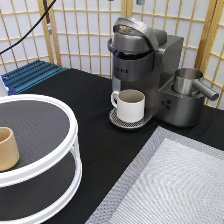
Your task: Make coffee
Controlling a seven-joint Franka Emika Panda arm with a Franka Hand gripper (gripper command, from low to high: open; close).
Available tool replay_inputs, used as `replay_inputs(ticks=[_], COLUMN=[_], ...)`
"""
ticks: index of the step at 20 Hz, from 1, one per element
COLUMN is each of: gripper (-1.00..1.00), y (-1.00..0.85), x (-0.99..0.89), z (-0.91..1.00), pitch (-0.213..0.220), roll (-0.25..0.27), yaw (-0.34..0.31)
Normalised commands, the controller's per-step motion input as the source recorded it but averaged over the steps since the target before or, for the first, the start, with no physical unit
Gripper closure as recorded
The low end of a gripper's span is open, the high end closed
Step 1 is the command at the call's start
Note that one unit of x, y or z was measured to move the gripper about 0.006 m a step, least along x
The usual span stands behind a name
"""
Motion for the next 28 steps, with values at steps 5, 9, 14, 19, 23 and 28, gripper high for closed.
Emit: replay_inputs(ticks=[5,9,14,19,23,28], gripper=[-1.0,-1.0,-1.0,-1.0,-1.0,-1.0], y=[0.01,-0.2,-0.06,-0.02,-0.37,-0.59], x=[0.05,-0.05,-0.03,-0.05,-0.2,-0.29], z=[-0.17,-0.44,-0.54,-0.61,-0.5,-0.47], pitch=[0.047,0.019,0.0,0.0,0.0,0.0], roll=[-0.07,-0.094,-0.131,-0.137,-0.083,-0.029], yaw=[-0.016,-0.05,-0.039,-0.02,-0.002,-0.001])
